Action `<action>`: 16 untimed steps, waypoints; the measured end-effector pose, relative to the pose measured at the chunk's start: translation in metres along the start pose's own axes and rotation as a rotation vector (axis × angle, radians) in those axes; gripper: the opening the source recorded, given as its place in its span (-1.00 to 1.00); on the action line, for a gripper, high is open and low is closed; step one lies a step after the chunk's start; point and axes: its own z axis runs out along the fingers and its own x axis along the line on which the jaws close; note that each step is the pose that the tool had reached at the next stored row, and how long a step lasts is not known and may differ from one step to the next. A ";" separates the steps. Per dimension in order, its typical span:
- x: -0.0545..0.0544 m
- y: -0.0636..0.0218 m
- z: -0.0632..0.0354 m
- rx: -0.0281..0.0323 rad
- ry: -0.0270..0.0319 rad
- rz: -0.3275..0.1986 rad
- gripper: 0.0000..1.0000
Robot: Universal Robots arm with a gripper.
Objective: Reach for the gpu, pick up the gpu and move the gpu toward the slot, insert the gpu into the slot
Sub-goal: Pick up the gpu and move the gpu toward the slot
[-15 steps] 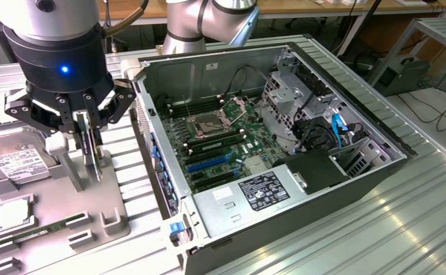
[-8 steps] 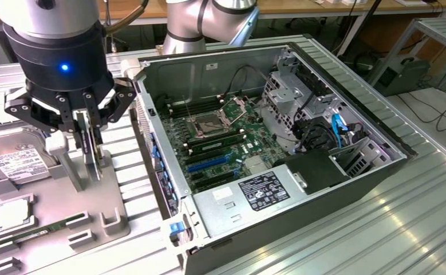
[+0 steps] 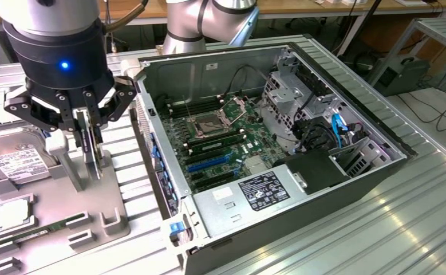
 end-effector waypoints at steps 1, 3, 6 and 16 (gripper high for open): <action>0.000 0.0000 -0.0002 0.0000 0.0000 0.000 -0.44; 0.000 0.0001 -0.0008 0.0000 0.0002 0.000 -0.44; 0.000 0.0001 -0.0016 0.0000 0.0003 0.000 -0.44; -0.001 0.0005 -0.0075 0.0000 0.0011 0.000 -0.44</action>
